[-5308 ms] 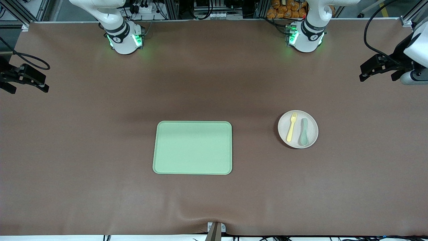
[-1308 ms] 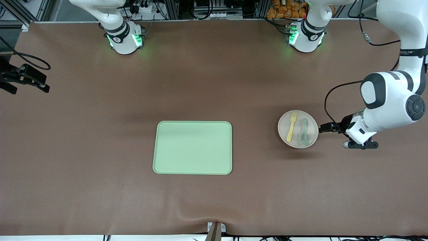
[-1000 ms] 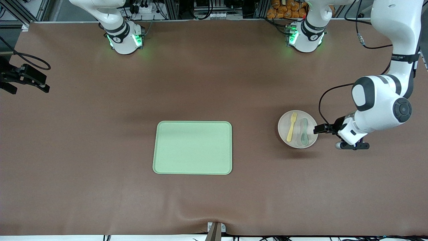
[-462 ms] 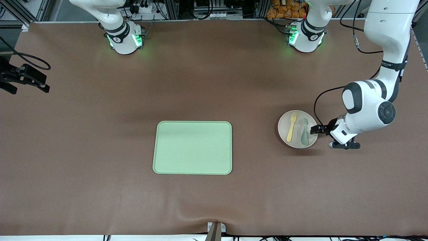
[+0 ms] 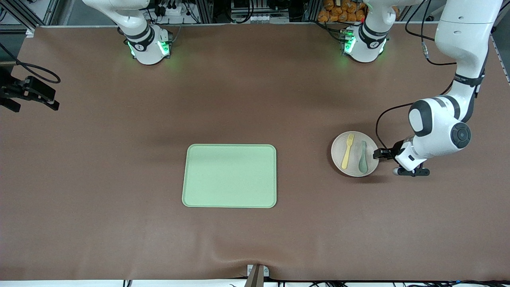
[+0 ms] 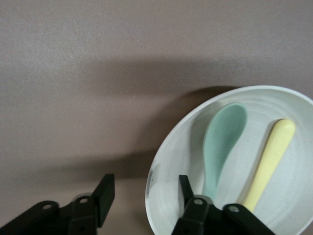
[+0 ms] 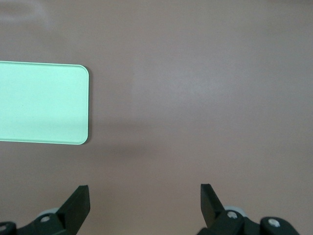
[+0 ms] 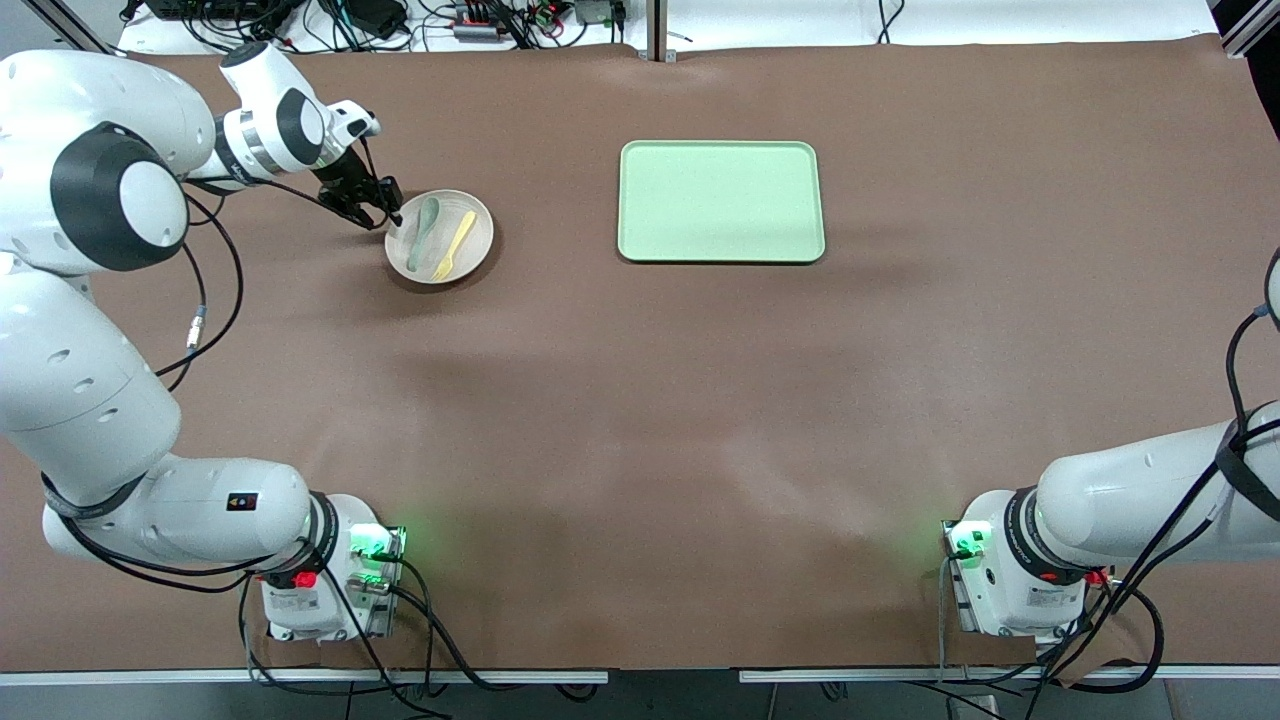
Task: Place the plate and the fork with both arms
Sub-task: 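Lower the left gripper and grasp the white plate's rim, then drag the white plate with the left gripper onto the green tray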
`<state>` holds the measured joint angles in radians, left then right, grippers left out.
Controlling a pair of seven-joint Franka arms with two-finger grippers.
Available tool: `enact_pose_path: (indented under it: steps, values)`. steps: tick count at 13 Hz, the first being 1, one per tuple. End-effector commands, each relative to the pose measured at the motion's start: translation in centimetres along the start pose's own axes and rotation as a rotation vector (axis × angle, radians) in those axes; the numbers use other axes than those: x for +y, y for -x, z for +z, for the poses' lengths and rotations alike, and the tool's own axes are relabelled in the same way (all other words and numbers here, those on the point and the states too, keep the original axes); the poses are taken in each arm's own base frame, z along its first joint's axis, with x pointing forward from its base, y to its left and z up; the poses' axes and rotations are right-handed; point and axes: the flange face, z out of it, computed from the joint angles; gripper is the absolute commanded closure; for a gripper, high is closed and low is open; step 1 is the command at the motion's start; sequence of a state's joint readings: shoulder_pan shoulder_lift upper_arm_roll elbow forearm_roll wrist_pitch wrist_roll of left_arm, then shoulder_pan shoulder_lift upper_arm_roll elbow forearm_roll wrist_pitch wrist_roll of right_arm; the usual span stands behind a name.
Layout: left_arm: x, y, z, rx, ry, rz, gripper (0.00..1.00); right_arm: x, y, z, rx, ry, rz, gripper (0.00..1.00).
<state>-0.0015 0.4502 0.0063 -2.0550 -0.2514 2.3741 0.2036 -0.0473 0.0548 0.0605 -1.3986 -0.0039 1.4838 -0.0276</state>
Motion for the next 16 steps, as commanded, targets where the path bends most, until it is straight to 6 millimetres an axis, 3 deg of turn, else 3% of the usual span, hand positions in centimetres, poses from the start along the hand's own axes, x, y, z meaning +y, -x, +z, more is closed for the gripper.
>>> enact_pose_path:
  steps: [1, 10, 13, 16]
  values:
    - [0.0, 0.1, 0.8, 0.009, 0.010, 0.011, 0.50, -0.2, -0.1, -0.2, 0.007, -0.011, -0.009, 0.00]
    - [0.8, -0.3, 1.6, 0.002, 0.009, 0.025, 0.99, -0.2, -0.1, -0.2, 0.007, -0.011, -0.009, 0.00]
    - [2.8, -1.2, 0.7, 0.018, 0.022, 0.054, 1.00, -0.2, -0.1, -0.2, 0.007, -0.011, -0.009, 0.00]
    - [5.8, -3.2, -2.4, 0.064, 0.043, 0.102, 1.00, -0.1, -0.1, -0.2, 0.007, -0.011, -0.009, 0.00]
